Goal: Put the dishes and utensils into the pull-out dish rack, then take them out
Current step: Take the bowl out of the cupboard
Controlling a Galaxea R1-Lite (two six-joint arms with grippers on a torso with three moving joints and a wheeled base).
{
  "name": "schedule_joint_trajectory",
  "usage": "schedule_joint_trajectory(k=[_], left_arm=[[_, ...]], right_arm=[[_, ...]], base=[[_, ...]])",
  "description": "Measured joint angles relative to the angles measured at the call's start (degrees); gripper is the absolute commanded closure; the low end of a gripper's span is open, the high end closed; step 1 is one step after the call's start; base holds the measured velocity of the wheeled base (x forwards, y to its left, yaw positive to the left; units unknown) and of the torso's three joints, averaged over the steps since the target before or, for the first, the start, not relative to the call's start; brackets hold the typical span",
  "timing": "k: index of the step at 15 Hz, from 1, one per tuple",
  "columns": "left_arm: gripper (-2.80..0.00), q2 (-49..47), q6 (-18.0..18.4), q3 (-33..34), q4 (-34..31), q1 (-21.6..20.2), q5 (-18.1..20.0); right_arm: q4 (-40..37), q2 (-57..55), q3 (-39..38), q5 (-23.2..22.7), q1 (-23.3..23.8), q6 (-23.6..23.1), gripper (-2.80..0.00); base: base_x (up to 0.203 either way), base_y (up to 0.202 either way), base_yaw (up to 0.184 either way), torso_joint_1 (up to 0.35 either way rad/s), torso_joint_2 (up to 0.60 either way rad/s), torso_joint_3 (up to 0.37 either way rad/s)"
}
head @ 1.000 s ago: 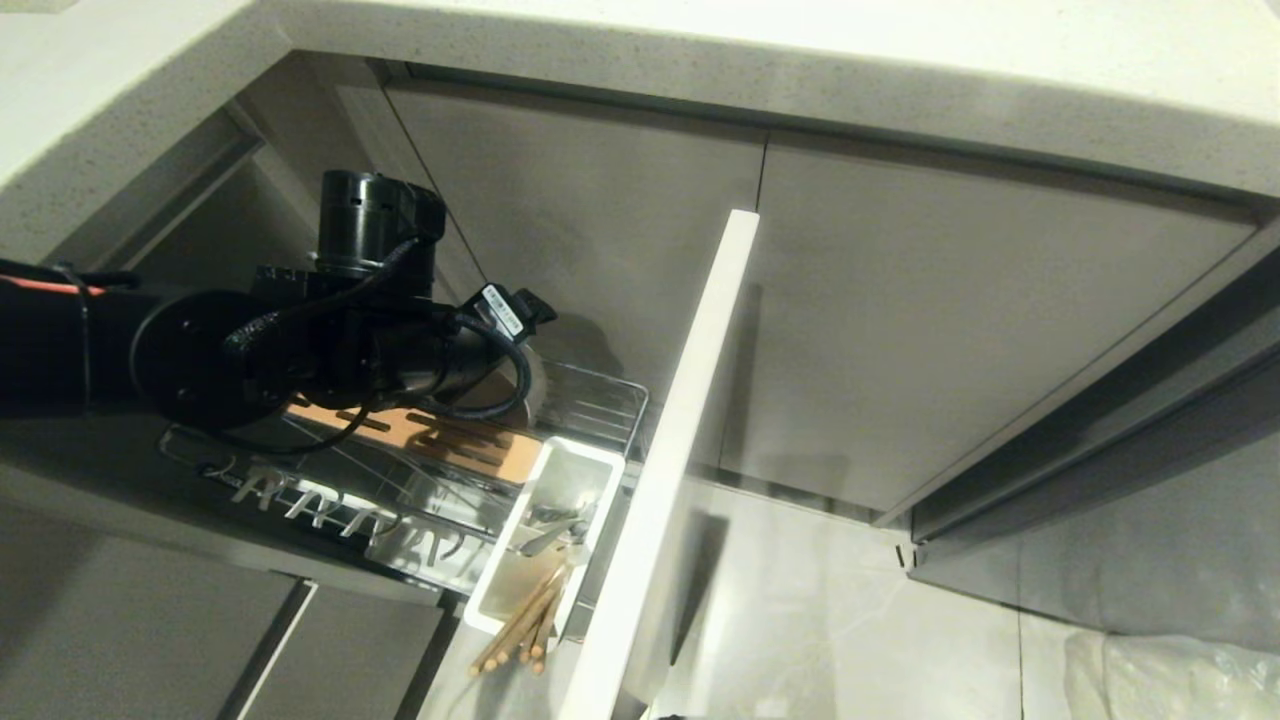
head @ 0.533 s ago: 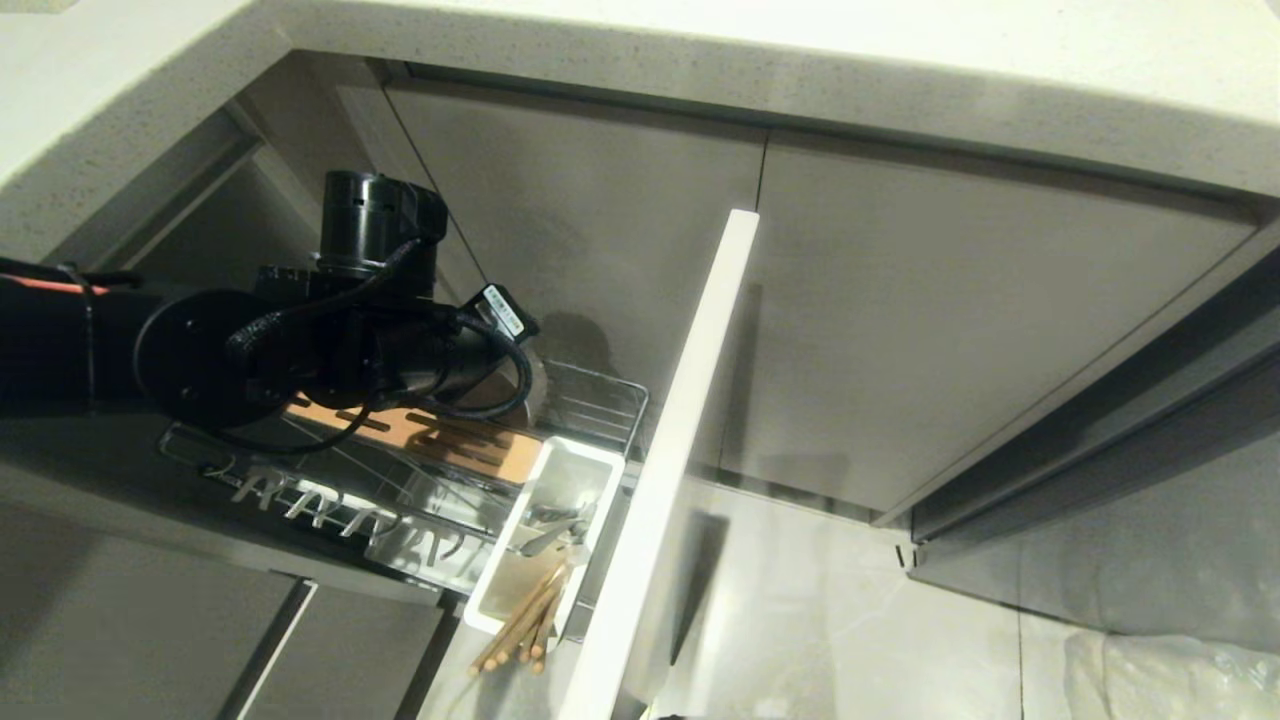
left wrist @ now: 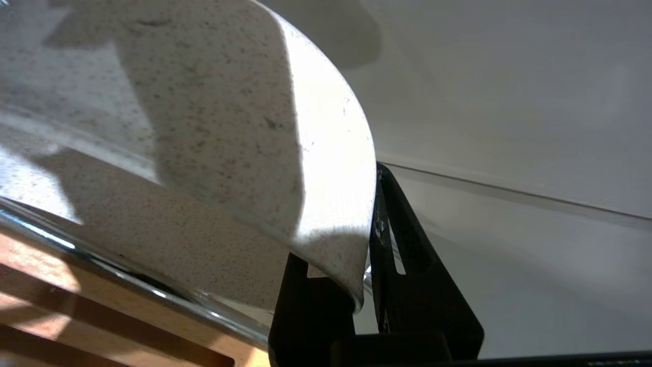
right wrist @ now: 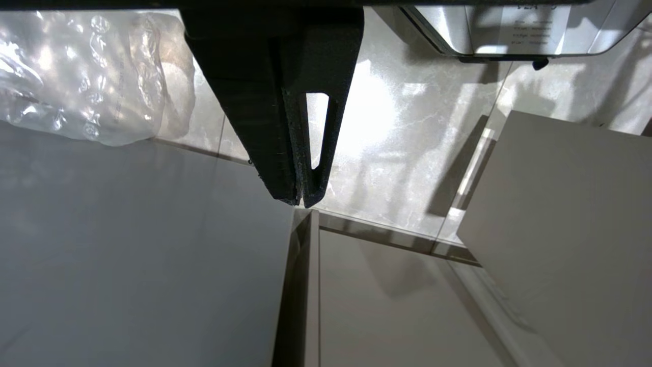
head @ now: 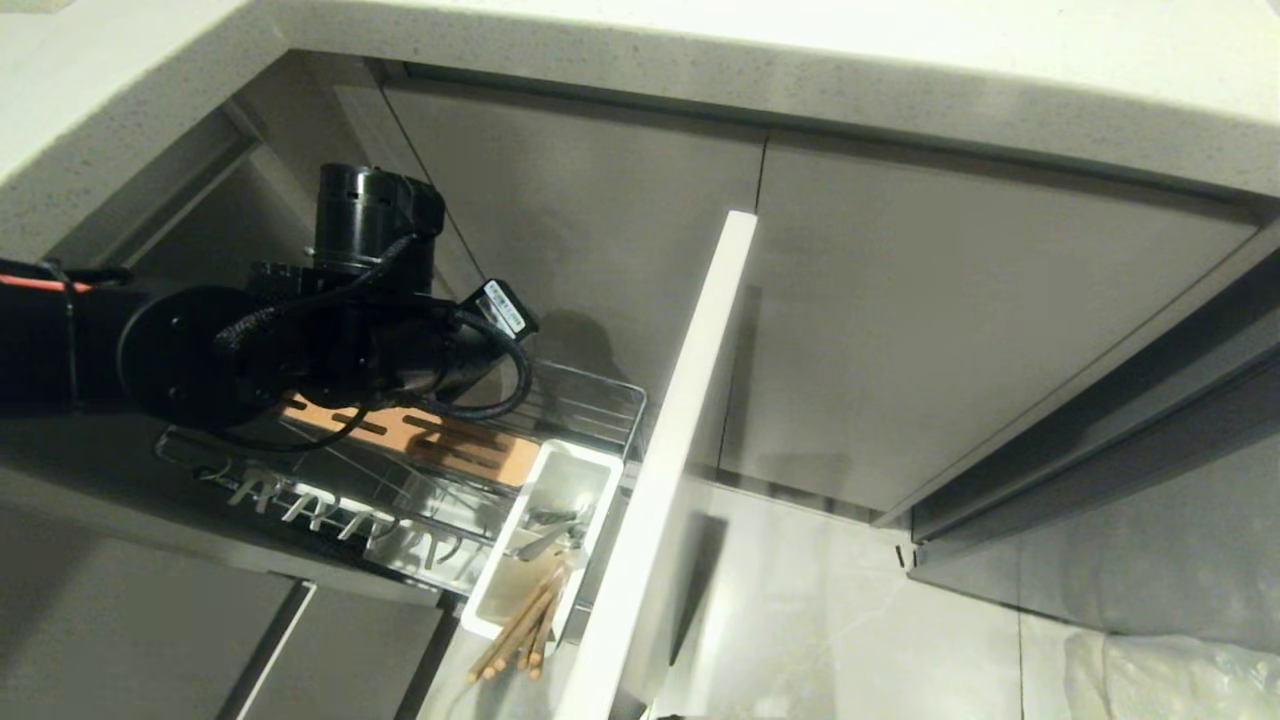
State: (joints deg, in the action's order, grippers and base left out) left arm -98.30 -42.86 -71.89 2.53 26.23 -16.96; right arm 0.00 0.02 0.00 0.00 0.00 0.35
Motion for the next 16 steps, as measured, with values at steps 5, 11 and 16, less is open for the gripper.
schedule_joint_trajectory(k=[5,11,16], left_arm=[[0.0,4.92,-0.02,0.01,-0.78,1.37,-0.75],[0.0,13.94,0.12,-0.36,-5.51,7.79,-3.58],[0.0,22.74,7.06,-5.94,-13.1,18.6,-12.96]], right_arm=[[0.0,0.0,0.0,0.0,0.0,-0.02,0.0],[0.0,0.02,0.0,0.0,0.0,-0.02,0.0],[0.0,0.0,0.0,0.0,0.02,0.0,0.0]], base=[[0.0,0.0,0.0,0.0,0.0,0.0],[0.0,0.0,0.0,0.0,0.0,0.0],[0.0,0.0,0.0,0.0,0.0,0.0]])
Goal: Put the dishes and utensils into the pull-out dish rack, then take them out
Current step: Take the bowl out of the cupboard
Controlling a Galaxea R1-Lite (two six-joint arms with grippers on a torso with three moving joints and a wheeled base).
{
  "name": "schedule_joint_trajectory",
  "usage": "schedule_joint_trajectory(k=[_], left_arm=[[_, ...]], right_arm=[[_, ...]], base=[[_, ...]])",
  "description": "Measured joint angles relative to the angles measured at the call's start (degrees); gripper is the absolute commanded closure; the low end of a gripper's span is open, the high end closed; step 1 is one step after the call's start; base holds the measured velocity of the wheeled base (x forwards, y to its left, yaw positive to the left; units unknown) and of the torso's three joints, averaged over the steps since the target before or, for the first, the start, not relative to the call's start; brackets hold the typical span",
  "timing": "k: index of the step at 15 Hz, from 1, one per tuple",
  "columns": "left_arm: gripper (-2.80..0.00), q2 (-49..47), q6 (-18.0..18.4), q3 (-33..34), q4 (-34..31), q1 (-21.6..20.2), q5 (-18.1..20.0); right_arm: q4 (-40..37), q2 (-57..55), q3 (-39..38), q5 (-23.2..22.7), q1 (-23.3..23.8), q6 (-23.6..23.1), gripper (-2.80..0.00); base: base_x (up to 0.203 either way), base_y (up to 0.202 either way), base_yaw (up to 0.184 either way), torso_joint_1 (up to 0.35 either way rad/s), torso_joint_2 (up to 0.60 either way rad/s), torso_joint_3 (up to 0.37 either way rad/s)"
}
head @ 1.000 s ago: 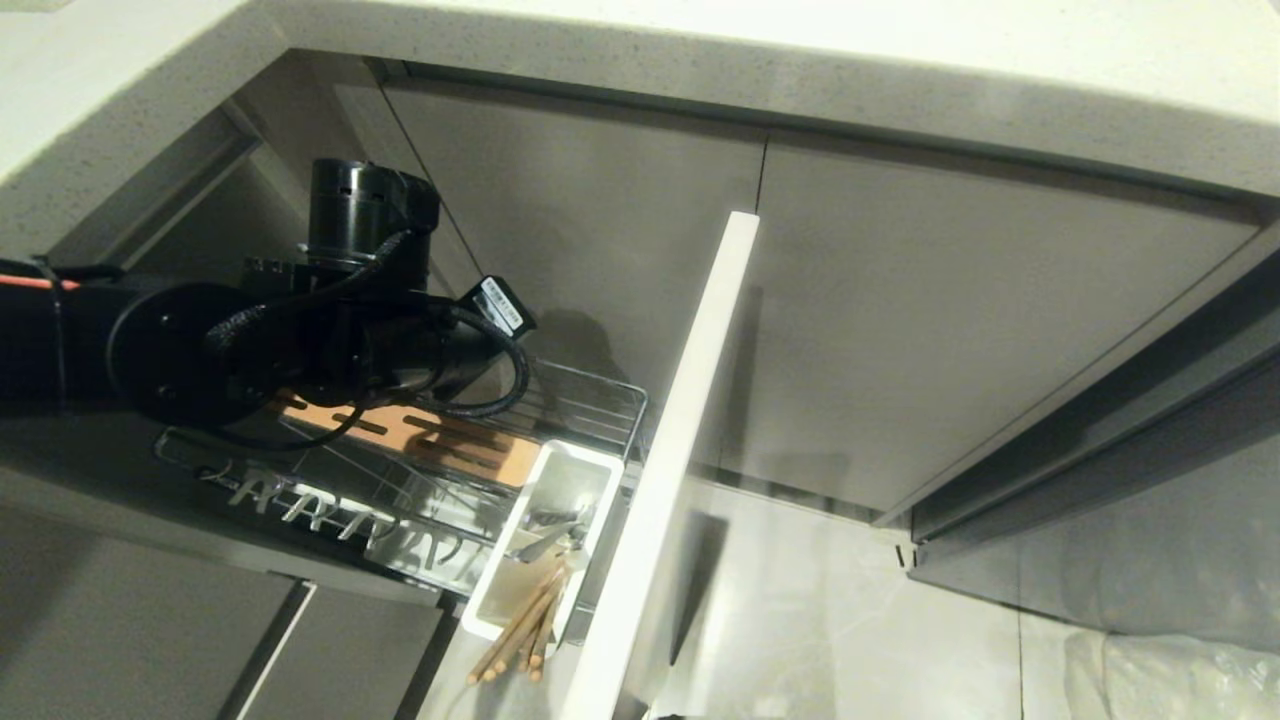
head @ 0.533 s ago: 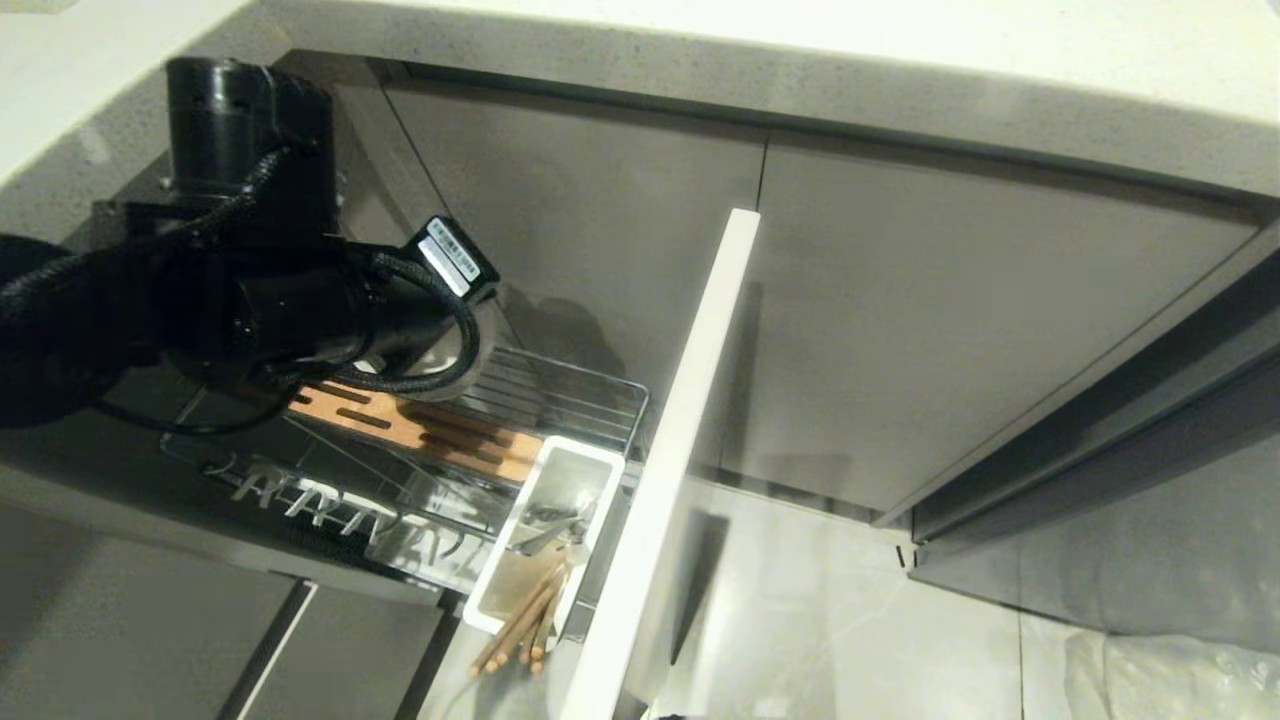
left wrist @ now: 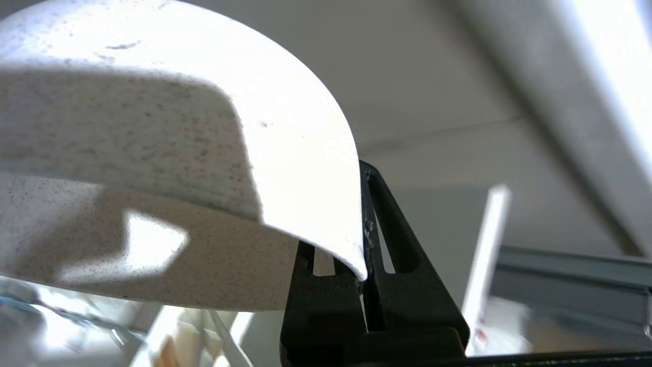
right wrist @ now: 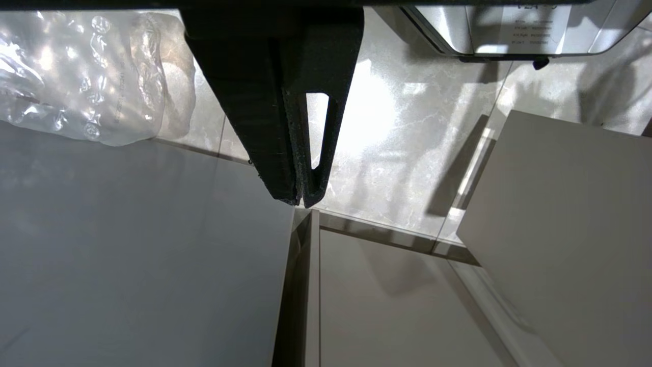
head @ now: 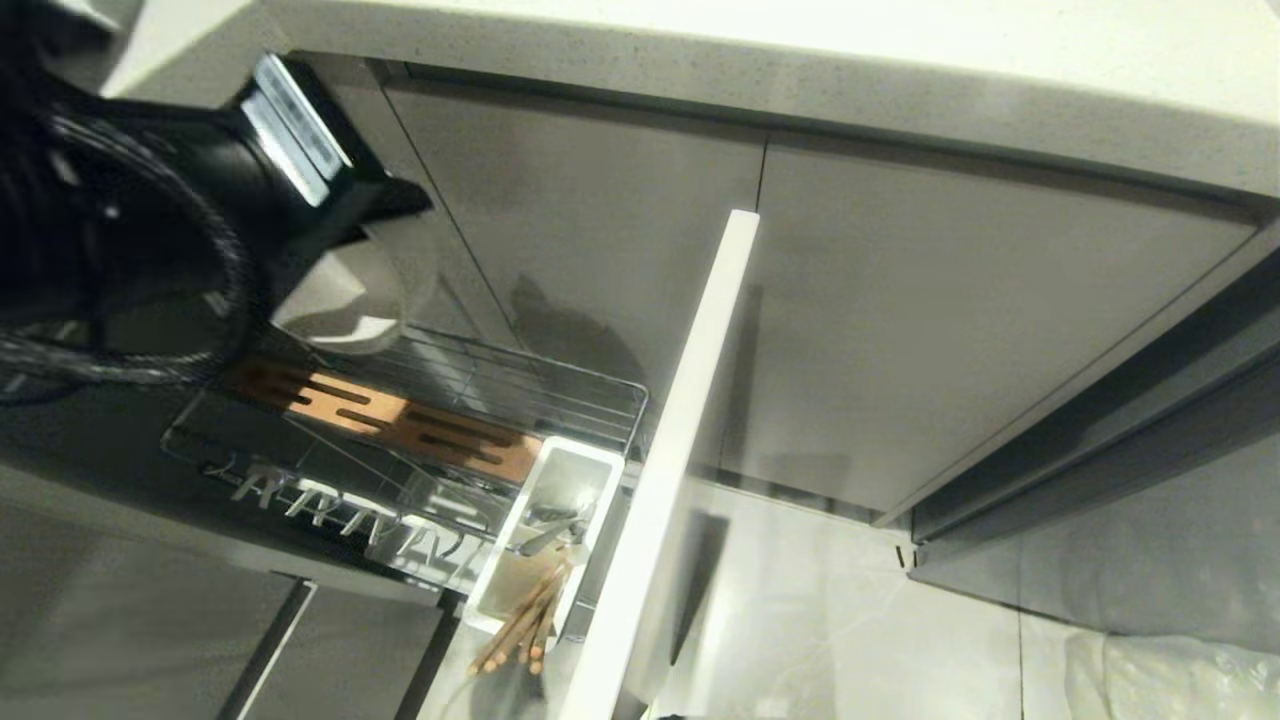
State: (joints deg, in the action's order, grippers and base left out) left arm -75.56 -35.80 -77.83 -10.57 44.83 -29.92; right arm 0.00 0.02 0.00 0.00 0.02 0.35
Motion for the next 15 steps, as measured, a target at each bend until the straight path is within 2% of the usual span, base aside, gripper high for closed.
schedule_joint_trajectory(k=[2,4,5,7,11,15], left_arm=[[0.0,2.28,6.57,-3.66,-0.4,1.22,-3.4],[0.0,4.15,12.19,-7.92,-1.22,-0.96,-3.46],[0.0,5.15,14.3,-9.56,-2.2,-3.26,-2.49],[0.0,7.4,16.99,-12.06,-3.77,-9.33,2.11],[0.0,12.53,19.76,-16.79,-9.72,-27.7,15.46],[0.0,15.79,21.24,-24.33,-21.68,-52.47,25.54]], right_arm=[[0.0,0.02,0.0,0.0,-0.02,-0.02,0.0],[0.0,0.0,0.0,0.0,-0.02,0.0,0.0],[0.0,0.02,0.0,0.0,-0.02,0.0,0.0],[0.0,0.0,0.0,0.0,-0.02,-0.01,0.0],[0.0,0.02,0.0,0.0,-0.02,-0.02,0.0],[0.0,0.02,0.0,0.0,-0.02,0.0,0.0]], base=[[0.0,0.0,0.0,0.0,0.0,0.0],[0.0,0.0,0.0,0.0,0.0,0.0],[0.0,0.0,0.0,0.0,0.0,0.0],[0.0,0.0,0.0,0.0,0.0,0.0],[0.0,0.0,0.0,0.0,0.0,0.0],[0.0,0.0,0.0,0.0,0.0,0.0]])
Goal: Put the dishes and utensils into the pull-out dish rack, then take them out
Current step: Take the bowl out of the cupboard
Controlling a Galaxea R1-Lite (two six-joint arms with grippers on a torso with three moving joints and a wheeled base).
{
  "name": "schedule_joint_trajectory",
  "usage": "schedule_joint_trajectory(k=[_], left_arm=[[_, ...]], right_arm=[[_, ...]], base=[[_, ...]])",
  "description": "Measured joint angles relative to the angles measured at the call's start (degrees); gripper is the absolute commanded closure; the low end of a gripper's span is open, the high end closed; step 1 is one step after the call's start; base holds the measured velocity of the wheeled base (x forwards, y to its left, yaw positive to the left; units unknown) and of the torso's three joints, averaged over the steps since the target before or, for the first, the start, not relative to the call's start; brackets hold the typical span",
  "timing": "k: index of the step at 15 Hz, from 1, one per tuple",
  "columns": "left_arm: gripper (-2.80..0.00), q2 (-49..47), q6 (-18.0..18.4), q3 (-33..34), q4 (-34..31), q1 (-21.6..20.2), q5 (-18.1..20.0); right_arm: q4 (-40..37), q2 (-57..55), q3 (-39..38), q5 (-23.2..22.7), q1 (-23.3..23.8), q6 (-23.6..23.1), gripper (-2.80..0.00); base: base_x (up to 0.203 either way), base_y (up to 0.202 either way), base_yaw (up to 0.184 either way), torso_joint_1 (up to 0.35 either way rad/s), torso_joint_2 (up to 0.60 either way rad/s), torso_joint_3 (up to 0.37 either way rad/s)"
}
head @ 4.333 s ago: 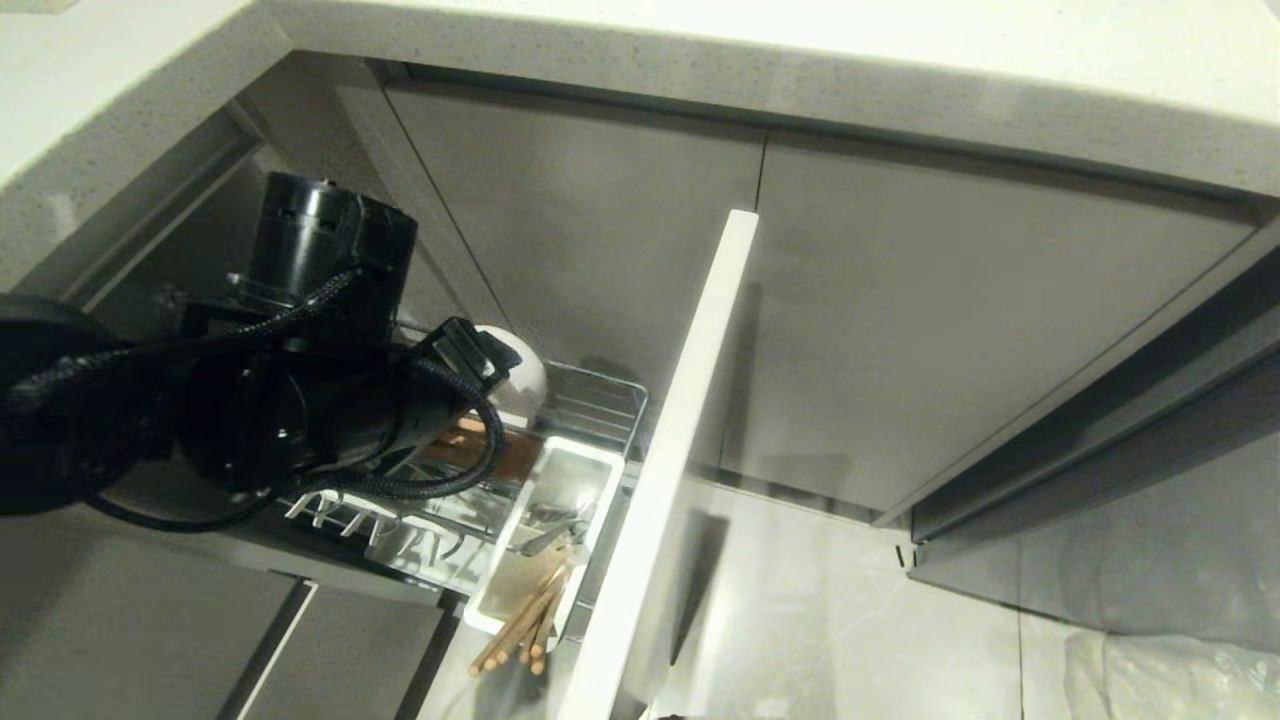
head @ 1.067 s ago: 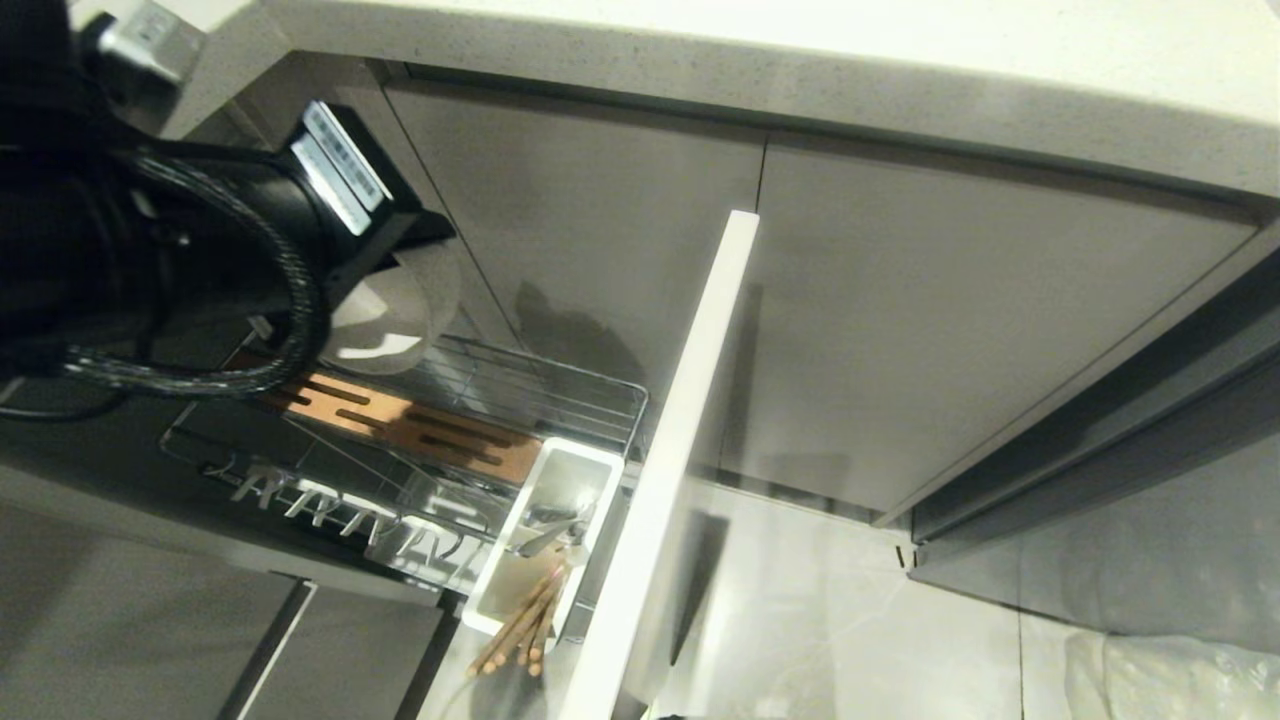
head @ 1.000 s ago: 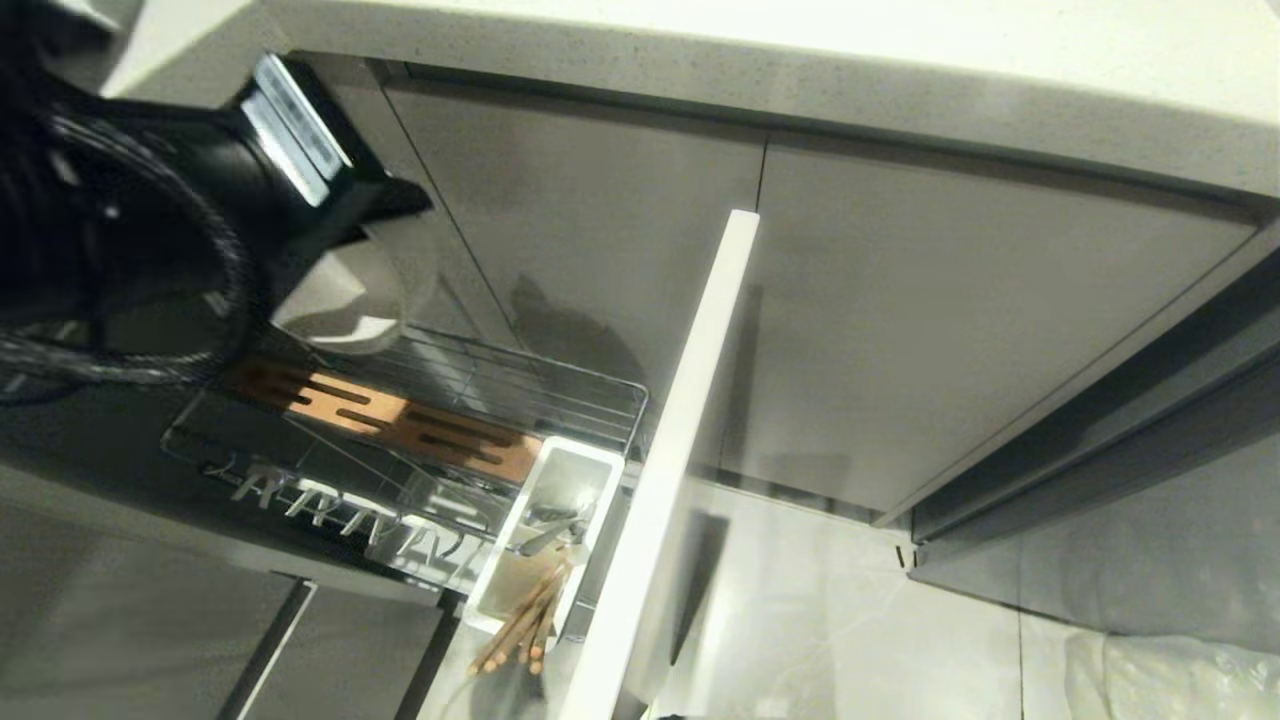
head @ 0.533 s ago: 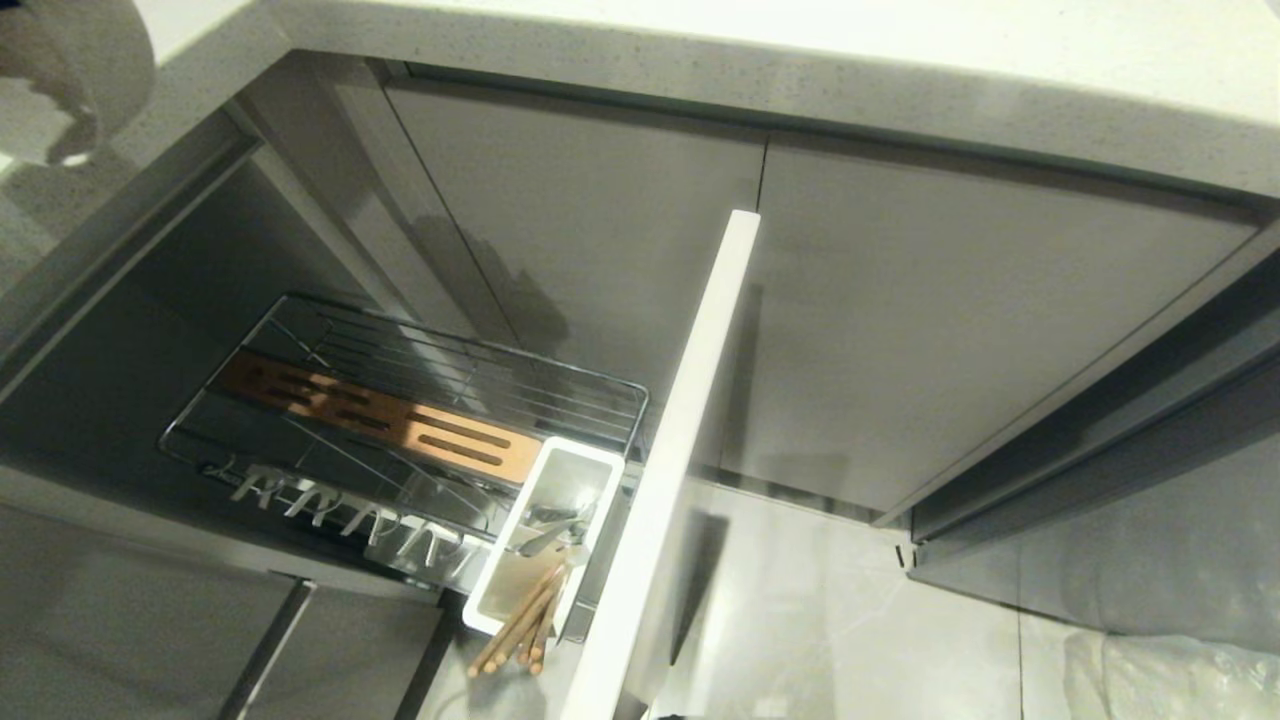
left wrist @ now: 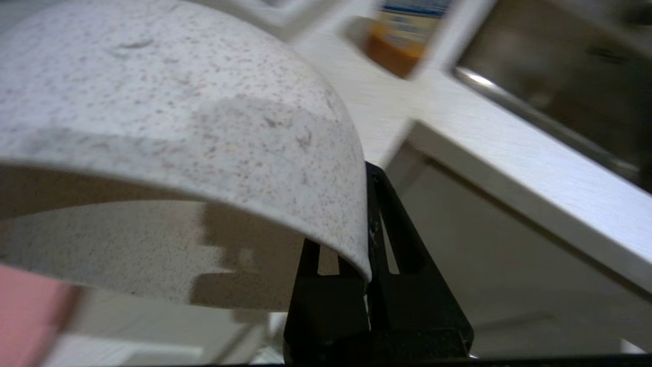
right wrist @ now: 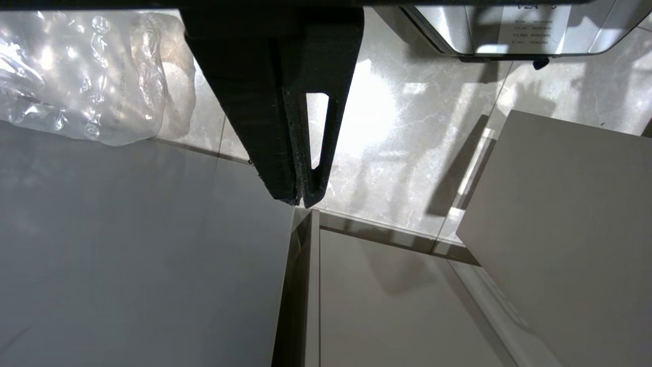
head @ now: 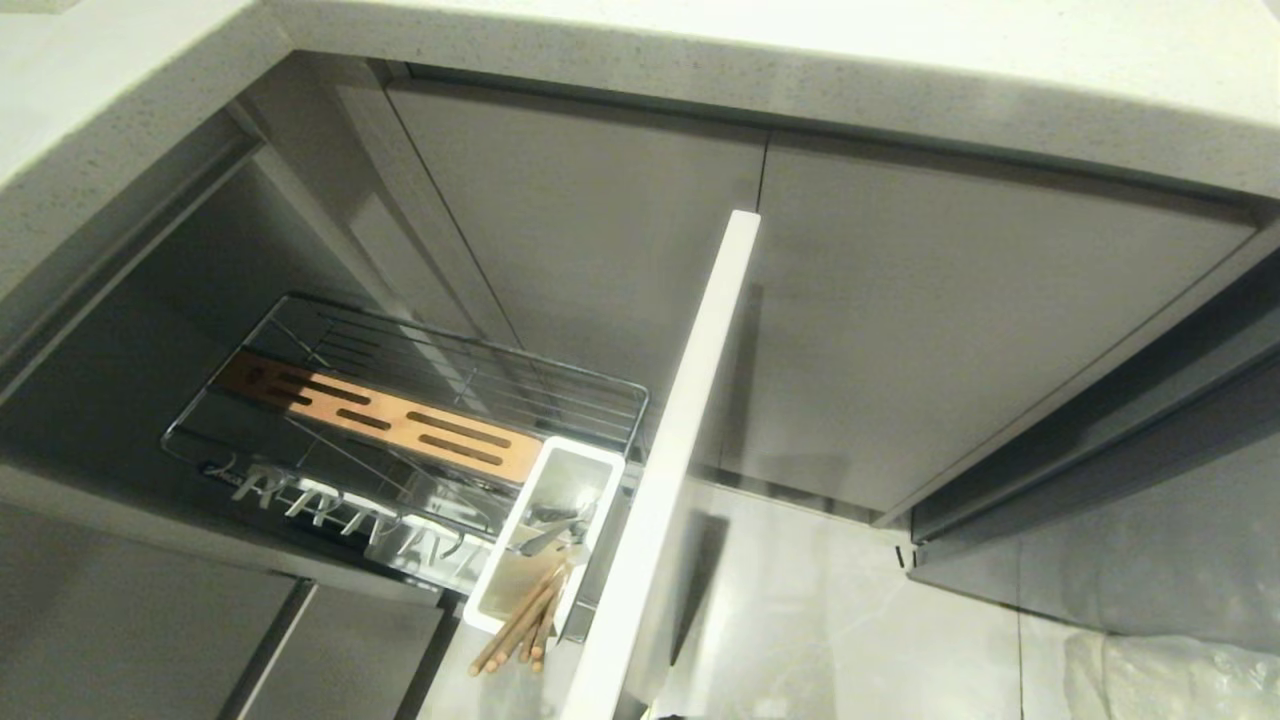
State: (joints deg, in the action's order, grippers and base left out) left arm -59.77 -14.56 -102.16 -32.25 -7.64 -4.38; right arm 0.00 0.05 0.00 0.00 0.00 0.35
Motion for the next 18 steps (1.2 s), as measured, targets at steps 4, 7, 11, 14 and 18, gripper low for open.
schedule_joint_trajectory(k=[4,7,11,14,18], left_arm=[[0.0,-1.15,0.55,-5.78,-8.25,-24.09,2.65],[0.0,-5.5,4.02,-7.57,-14.19,-36.79,1.44],[0.0,-13.41,10.03,-8.93,-18.98,-45.85,2.55],[0.0,-18.37,13.21,-9.22,-23.71,-47.21,2.91],[0.0,-22.01,14.46,-9.22,-29.66,-47.32,5.01]], right_arm=[[0.0,0.0,0.0,0.0,0.0,0.0,0.0],[0.0,-0.02,0.0,0.0,0.0,-0.01,0.0],[0.0,0.0,0.0,0.0,0.0,0.0,0.0],[0.0,0.0,0.0,0.0,0.0,-0.02,0.0],[0.0,0.0,0.0,0.0,0.0,-0.01,0.0]], base=[[0.0,0.0,0.0,0.0,0.0,0.0],[0.0,0.0,0.0,0.0,0.0,0.0],[0.0,0.0,0.0,0.0,0.0,0.0],[0.0,0.0,0.0,0.0,0.0,0.0],[0.0,0.0,0.0,0.0,0.0,0.0]])
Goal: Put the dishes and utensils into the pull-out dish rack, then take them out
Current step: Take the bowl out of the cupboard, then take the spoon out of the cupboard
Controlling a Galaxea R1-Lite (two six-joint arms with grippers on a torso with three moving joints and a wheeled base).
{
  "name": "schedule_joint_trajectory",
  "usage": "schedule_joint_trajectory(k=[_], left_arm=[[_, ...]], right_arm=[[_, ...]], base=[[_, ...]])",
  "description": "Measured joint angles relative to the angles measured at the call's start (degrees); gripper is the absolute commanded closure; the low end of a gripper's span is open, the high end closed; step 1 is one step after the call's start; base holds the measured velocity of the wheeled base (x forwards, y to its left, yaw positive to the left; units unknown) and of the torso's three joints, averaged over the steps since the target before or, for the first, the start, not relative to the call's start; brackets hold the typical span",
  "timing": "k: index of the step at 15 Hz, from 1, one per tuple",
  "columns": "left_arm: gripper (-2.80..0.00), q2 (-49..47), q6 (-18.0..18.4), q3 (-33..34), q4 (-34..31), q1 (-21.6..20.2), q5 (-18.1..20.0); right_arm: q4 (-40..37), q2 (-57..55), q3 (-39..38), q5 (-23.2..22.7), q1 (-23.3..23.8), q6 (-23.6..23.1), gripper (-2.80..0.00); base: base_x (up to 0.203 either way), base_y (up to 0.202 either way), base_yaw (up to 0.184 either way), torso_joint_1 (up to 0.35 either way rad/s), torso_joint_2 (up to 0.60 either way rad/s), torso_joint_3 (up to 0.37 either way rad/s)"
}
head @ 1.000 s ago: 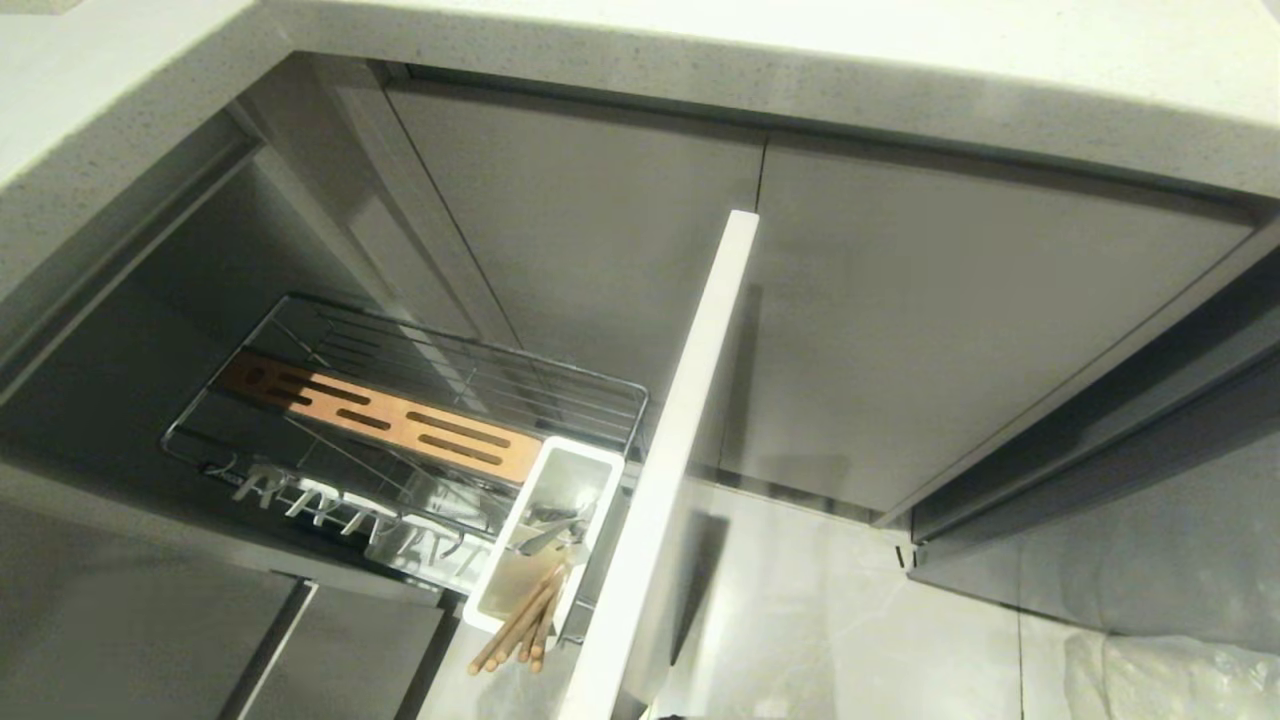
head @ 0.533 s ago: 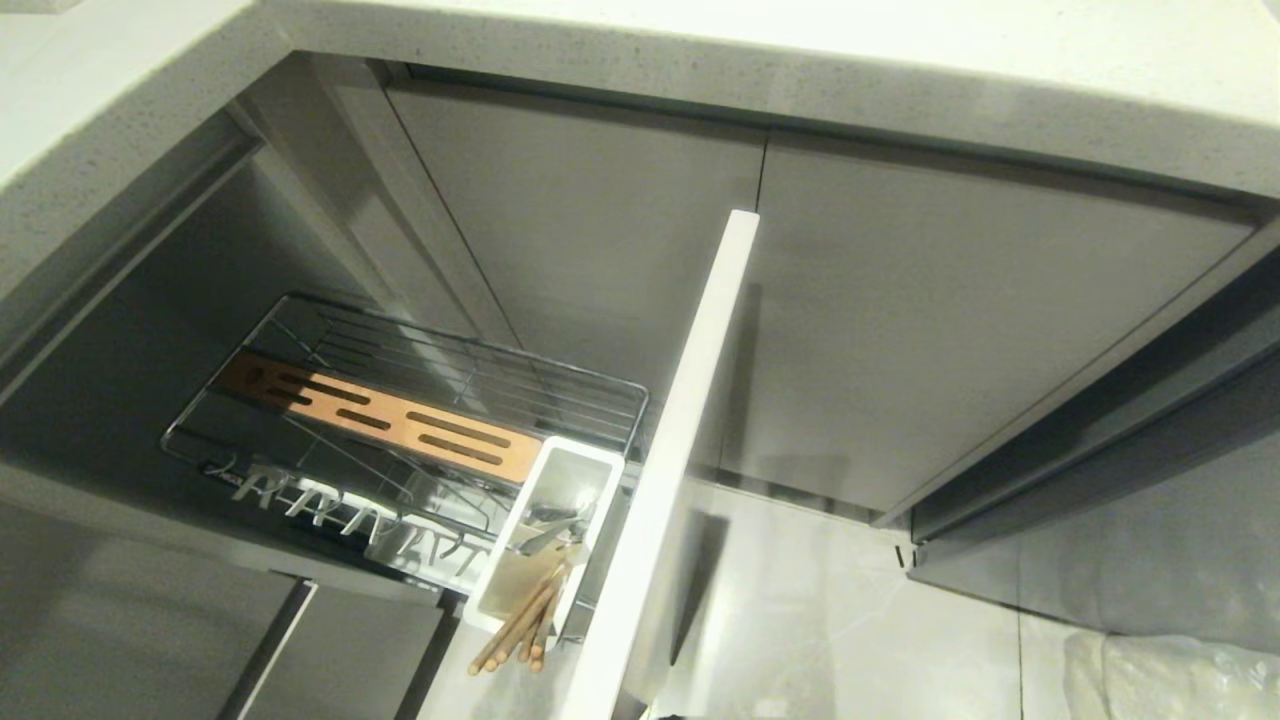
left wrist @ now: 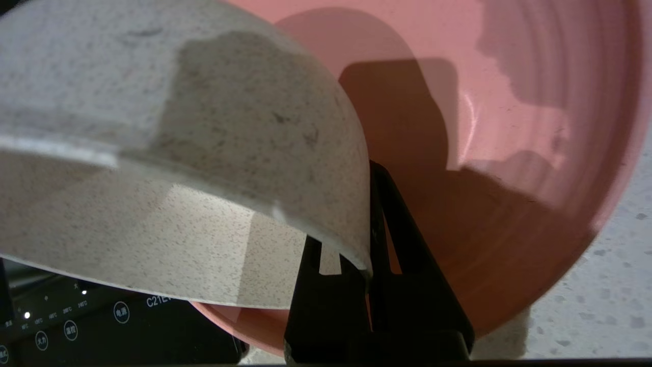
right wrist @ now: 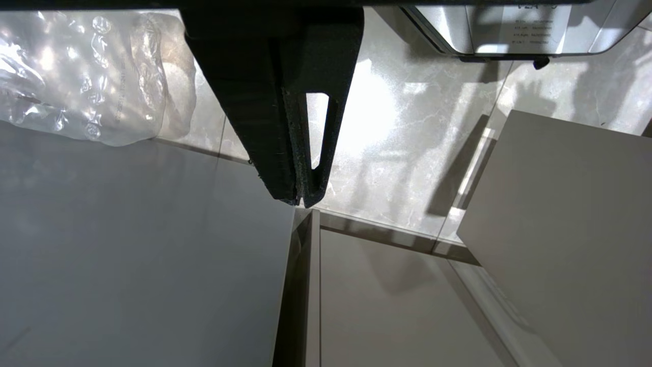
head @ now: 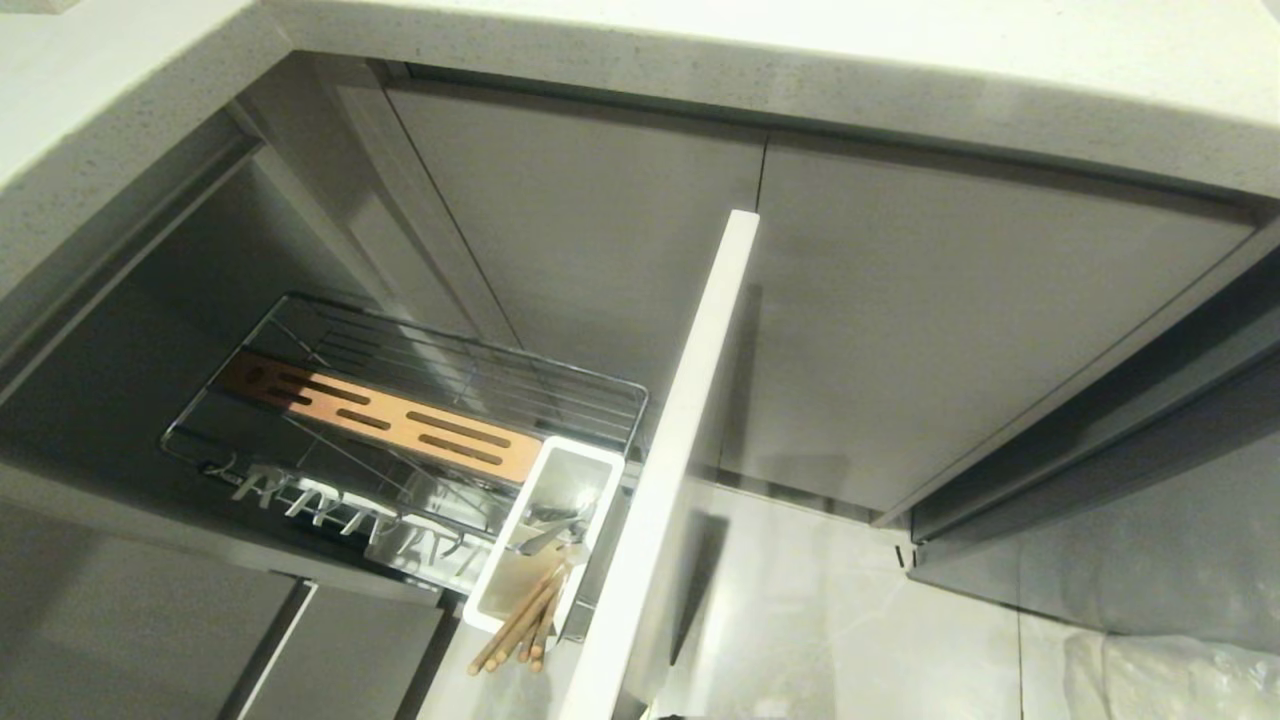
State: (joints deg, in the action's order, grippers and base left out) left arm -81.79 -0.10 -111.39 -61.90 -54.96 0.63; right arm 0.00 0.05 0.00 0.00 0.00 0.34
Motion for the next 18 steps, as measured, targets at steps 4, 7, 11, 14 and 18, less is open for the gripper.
schedule_joint_trajectory(k=[4,7,11,14,18], left_arm=[[0.0,-0.98,-0.03,-0.02,-0.17,-0.02,0.12],[-2.8,-1.06,-0.36,0.2,-0.6,0.09,0.51],[-2.8,-0.5,-0.95,0.04,0.16,-0.02,0.52],[-2.8,0.93,-2.52,0.03,0.96,-0.02,0.54],[-2.8,4.82,-4.85,-0.05,7.68,-0.67,0.22]], right_arm=[[0.0,-0.02,0.0,0.0,0.0,-0.01,0.0],[-0.01,-0.02,0.0,0.0,0.0,0.02,0.0],[0.0,-0.02,0.0,0.0,0.0,0.02,0.0],[0.0,-0.02,0.0,0.0,0.0,-0.01,0.0],[0.0,0.0,0.0,0.0,0.02,-0.01,0.0]], base=[[0.0,0.0,0.0,0.0,0.0,0.0],[0.0,0.0,0.0,0.0,0.0,0.0],[0.0,0.0,0.0,0.0,0.0,0.0],[0.0,0.0,0.0,0.0,0.0,0.0],[0.0,0.0,0.0,0.0,0.0,0.0]])
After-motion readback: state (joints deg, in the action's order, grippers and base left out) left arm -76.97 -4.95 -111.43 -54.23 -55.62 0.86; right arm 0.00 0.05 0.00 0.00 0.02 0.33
